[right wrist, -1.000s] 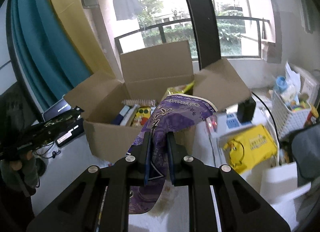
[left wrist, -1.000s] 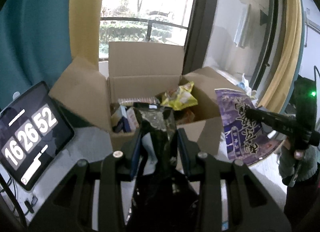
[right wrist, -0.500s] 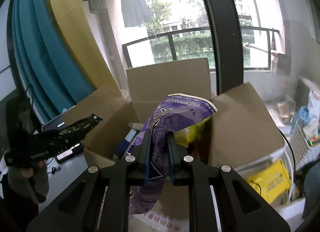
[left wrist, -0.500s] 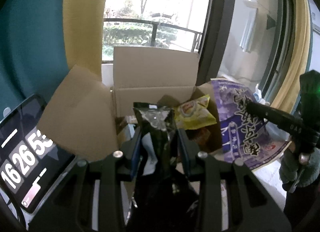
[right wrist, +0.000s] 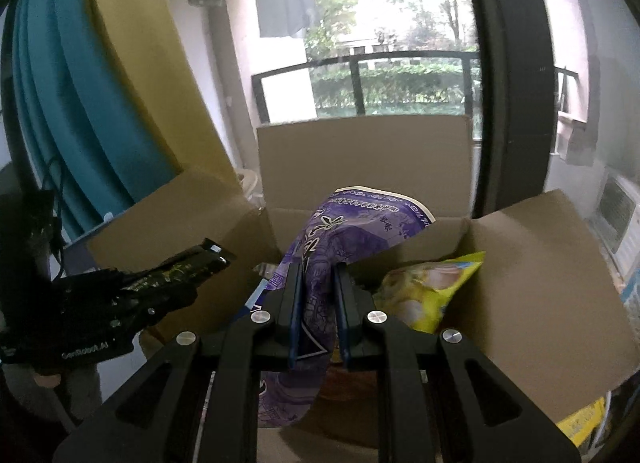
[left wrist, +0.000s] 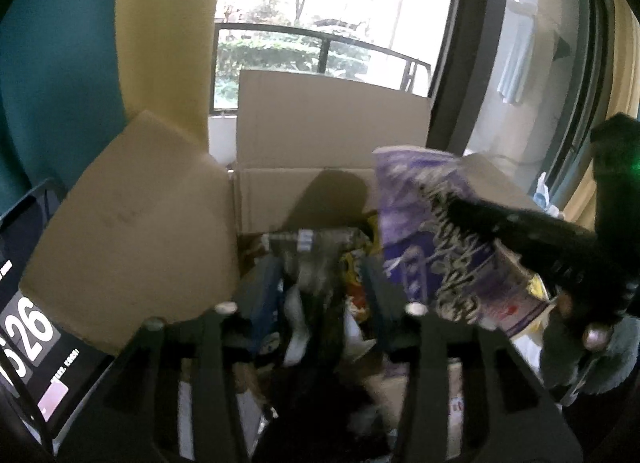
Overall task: Organize snacks
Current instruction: 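Lower both bags into the box and open both tools, then move both tools back to the remaining snacks on the table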
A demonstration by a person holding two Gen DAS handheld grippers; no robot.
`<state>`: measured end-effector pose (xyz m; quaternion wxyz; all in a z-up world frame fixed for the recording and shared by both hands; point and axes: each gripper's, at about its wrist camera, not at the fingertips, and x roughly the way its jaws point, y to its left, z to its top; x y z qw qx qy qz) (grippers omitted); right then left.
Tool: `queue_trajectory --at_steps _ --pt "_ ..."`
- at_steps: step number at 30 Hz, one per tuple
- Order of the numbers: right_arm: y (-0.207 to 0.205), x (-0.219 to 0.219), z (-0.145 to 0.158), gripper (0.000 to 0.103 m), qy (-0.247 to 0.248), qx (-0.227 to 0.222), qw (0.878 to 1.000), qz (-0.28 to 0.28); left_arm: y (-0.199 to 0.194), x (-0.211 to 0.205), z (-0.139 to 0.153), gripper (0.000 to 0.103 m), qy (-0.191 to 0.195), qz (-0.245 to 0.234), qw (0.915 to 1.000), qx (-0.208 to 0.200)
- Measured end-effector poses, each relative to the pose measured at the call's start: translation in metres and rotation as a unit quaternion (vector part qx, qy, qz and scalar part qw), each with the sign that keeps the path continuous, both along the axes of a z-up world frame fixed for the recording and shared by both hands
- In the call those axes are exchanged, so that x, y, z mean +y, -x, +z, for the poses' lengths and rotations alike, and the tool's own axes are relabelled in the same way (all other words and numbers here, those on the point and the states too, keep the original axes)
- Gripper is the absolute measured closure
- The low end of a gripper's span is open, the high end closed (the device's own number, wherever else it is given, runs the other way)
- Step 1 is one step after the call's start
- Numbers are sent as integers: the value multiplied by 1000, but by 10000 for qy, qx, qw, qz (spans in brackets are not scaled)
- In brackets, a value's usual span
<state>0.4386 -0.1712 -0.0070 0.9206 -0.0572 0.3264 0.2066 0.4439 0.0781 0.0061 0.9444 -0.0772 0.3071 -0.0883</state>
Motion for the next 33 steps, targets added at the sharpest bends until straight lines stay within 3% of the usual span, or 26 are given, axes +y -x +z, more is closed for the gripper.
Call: queue_trajectory --at_steps 2,6,25,26,29,33 --pt "-6 7 -8 84 114 139 9998 25 -1 0 2 56 -7 -2 10000 -12" --pt "-15 9 -25 68 261 471 9985 -99 2 4 6 56 25 47 10000 -39" --pt "39 -13 0 68 308 446 9980 -315 54 -8 31 55 87 -57 9997 -241" --pt "43 -14 1 68 295 448 9981 -316 59 -10 31 54 75 -92 9996 -241" --pt "56 -16 5 68 273 441 9981 -331 71 -14 34 31 118 -168 9994 -291" --pt "73 -19 10 68 250 416 9981 -370 88 -20 37 30 151 -231 9991 -335"
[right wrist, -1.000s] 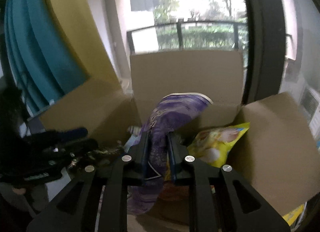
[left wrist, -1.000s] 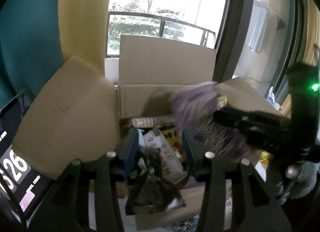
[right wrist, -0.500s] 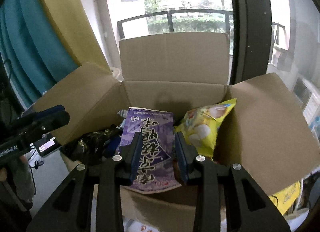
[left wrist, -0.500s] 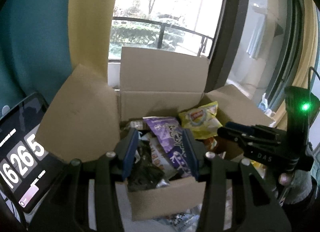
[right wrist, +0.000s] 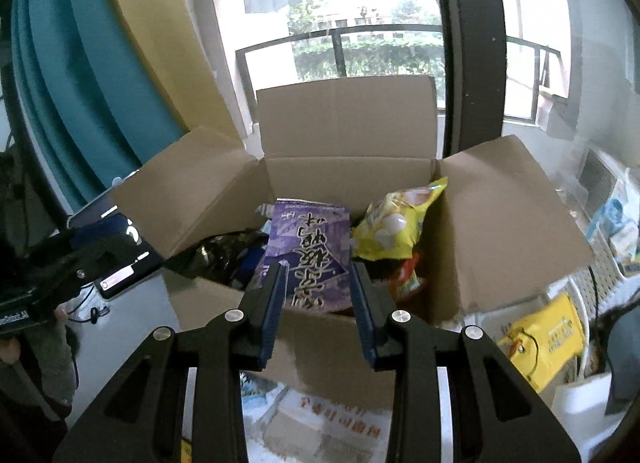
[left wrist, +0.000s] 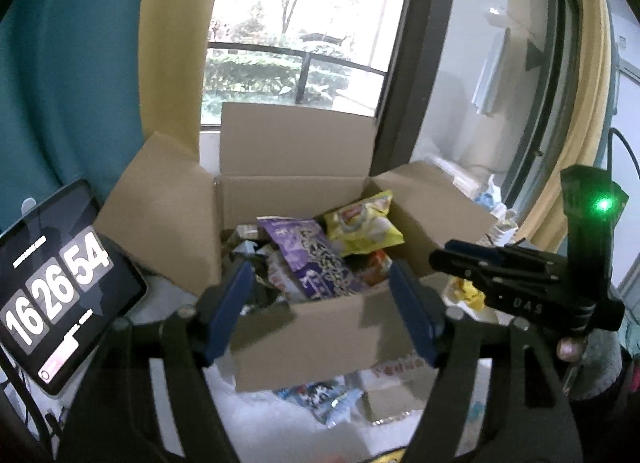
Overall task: Organize snacks
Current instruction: 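Move both tools back to the remaining snacks on the table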
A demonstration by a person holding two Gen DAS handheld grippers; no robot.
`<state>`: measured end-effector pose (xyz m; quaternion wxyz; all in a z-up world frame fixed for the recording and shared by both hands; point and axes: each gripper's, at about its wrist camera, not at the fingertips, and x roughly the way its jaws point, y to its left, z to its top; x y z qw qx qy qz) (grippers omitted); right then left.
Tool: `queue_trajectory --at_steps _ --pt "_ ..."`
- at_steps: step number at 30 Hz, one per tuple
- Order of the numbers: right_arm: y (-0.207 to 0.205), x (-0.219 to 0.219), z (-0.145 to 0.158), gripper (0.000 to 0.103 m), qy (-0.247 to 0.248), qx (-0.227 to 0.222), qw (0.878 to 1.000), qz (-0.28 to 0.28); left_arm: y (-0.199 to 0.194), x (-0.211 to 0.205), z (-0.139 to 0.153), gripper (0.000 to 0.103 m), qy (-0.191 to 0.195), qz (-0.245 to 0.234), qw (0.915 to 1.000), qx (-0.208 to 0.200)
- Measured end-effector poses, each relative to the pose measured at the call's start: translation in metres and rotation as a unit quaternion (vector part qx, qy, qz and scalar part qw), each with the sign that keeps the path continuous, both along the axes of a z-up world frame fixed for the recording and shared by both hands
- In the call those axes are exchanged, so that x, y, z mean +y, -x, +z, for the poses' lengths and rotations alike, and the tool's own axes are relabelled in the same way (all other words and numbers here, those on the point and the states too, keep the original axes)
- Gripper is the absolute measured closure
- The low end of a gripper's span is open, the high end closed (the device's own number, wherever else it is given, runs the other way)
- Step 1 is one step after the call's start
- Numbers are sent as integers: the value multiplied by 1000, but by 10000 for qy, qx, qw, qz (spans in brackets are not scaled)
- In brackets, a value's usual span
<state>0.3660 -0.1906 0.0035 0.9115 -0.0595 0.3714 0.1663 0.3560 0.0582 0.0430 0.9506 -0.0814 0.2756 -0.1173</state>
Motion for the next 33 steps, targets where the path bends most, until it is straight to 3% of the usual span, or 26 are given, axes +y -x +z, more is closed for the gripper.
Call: queue_trajectory --at_steps 13,33 --pt "58 -5 9 59 -34 -44 10000 -44 52 -6 -8 30 38 -76 9999 91" --pt "141 -14 -2 55 -130 114 9998 -116 122 -25 -36 30 7 -300 9990 338"
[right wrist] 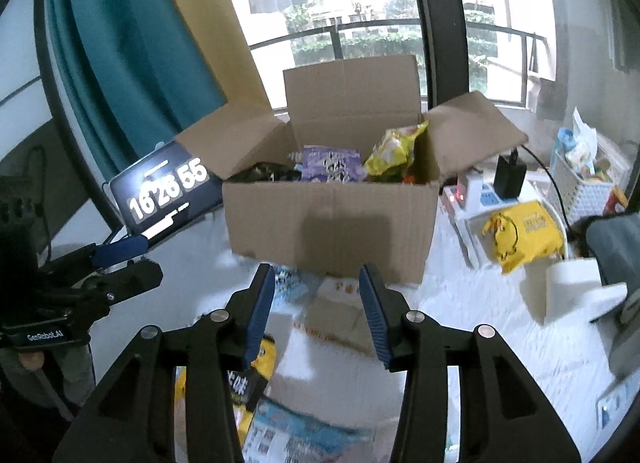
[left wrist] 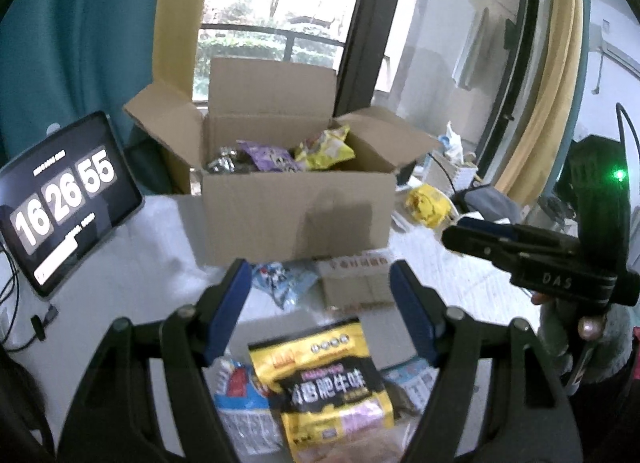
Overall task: Organize snacks
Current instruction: 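Move both tools back to the remaining snacks on the table, then grasp the clear barcode bag with the right tool while the left tool grasps the white paper bag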
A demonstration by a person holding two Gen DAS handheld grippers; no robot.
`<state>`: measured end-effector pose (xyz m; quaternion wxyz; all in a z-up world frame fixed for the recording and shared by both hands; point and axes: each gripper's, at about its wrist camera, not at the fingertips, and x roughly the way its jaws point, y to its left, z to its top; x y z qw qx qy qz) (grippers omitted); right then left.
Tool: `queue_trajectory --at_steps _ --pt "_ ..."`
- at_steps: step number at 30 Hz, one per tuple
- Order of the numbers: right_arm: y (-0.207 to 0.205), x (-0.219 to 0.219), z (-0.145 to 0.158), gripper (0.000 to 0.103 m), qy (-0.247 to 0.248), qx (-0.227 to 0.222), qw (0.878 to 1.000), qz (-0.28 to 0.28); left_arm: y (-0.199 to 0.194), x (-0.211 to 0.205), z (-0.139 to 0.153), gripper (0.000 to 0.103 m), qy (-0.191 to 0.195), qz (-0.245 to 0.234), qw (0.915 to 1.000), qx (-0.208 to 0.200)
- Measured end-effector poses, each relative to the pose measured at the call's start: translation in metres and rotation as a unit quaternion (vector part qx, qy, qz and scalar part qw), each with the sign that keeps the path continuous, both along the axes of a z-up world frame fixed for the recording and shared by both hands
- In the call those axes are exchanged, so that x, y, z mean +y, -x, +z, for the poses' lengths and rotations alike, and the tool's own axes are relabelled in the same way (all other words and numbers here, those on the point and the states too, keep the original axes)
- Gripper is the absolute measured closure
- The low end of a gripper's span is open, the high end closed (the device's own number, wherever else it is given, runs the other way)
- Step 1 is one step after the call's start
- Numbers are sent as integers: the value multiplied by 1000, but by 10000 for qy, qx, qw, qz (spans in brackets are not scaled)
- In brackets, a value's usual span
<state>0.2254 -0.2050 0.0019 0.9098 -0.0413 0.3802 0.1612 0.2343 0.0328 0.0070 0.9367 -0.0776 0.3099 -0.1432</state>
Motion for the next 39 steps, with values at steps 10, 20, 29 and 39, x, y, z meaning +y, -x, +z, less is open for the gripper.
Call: queue_trajectory --at_steps 10,20,29,39 --pt "32 -9 -15 43 -42 195 9998 -30 30 -11 -21 30 42 -138 9997 218" --pt "61 -14 -39 39 -86 513 9986 -33 61 -20 -55 30 78 -273 9978 594" --pt "80 -12 -69 26 -104 891 9960 -15 88 -29 -79 30 155 -496 9949 862" --pt "83 -3 -95 24 162 1230 9923 65 95 -35 -107 30 -105 -601 9917 1128"
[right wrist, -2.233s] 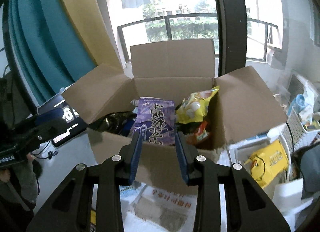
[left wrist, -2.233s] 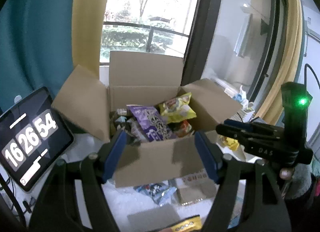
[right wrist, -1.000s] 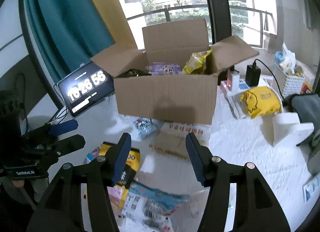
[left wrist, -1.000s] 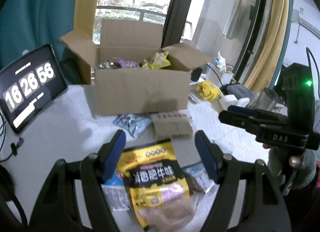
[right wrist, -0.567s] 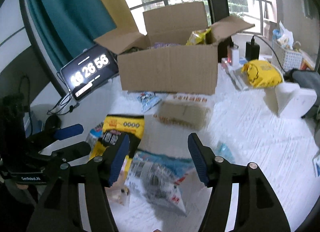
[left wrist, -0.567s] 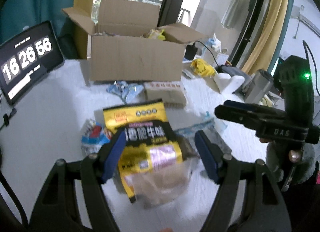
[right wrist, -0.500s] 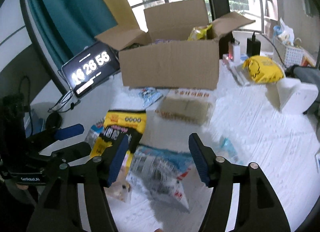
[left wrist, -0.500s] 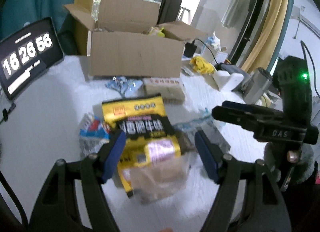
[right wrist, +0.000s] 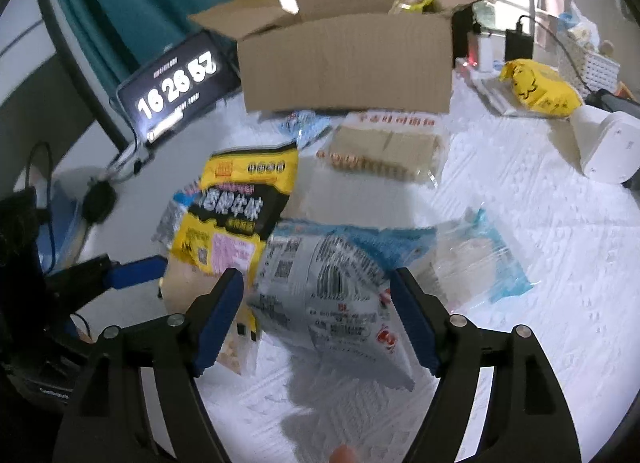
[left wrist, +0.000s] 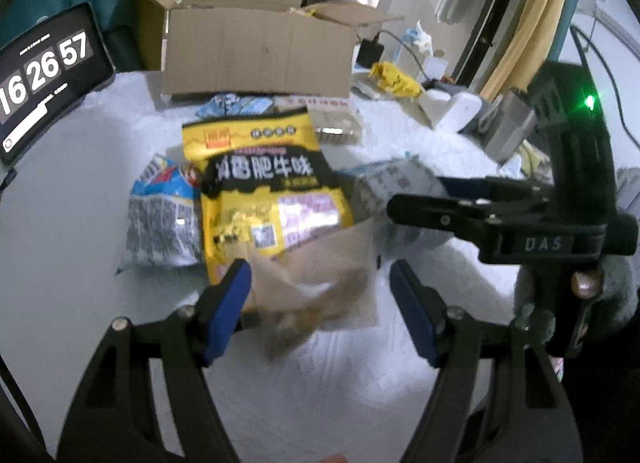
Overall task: Organize snacks
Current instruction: 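Grasp the clear barcode bag with the right tool while the left tool grasps the white paper bag, then lift both held bags and carry them toward the cardboard box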
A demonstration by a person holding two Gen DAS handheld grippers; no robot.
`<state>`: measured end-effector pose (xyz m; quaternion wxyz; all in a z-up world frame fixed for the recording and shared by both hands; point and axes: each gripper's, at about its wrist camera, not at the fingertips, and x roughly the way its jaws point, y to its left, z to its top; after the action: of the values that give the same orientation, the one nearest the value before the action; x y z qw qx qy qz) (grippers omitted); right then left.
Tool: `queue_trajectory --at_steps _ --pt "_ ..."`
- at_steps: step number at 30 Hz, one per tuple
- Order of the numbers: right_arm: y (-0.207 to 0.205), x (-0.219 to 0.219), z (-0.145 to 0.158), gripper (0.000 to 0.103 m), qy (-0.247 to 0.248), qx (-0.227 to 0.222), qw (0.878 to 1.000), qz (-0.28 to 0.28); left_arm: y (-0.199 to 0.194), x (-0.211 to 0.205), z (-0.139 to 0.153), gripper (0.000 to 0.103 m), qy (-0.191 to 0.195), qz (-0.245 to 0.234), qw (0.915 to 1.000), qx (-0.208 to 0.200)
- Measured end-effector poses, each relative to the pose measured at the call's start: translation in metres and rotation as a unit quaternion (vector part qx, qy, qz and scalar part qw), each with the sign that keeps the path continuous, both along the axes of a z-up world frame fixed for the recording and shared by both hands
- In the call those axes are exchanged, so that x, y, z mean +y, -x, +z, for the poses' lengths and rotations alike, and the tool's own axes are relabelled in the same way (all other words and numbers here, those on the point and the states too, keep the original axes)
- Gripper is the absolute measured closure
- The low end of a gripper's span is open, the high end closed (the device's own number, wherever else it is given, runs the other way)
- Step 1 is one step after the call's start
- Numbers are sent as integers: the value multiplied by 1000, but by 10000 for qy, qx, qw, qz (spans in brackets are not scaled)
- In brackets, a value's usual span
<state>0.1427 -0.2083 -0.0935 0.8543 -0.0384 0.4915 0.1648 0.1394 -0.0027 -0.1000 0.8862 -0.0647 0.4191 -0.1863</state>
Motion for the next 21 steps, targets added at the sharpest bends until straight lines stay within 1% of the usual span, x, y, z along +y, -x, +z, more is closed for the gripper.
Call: queue_trajectory --at_steps 3,7,9,11,12,16,17,18,21 --pt "0 3 -7 19 104 6 9999 23 1 -3 -14 30 -125 21 9998 167" --pt "-2 0 -14 17 64 -12 10000 -63 -1 -2 -24 28 21 82 9995 311" --pt "-2 -1 -15 17 24 -13 10000 -89 -1 -7 -26 28 -27 54 9995 320" --pt "-3 -2 -16 17 -35 10 9999 -103 -2 -12 -27 28 -87 67 9994 323" --pt "-3 -2 -15 18 -55 11 9999 -106 -2 -13 -27 28 -56 62 9995 309" --pt "-1 -6 -12 24 -180 -26 9998 -106 -1 -13 -27 29 2 1 9997 240" --pt "0 -7 -11 25 -196 -25 9998 -90 -1 -15 -27 39 6 -28 9998 221" --pt "2 -8 -10 28 -205 -40 9998 -62 -2 -18 -27 46 39 -93 9997 224" --pt "5 -8 -6 30 -193 -105 9998 -13 2 -21 -21 50 -45 -131 9998 120"
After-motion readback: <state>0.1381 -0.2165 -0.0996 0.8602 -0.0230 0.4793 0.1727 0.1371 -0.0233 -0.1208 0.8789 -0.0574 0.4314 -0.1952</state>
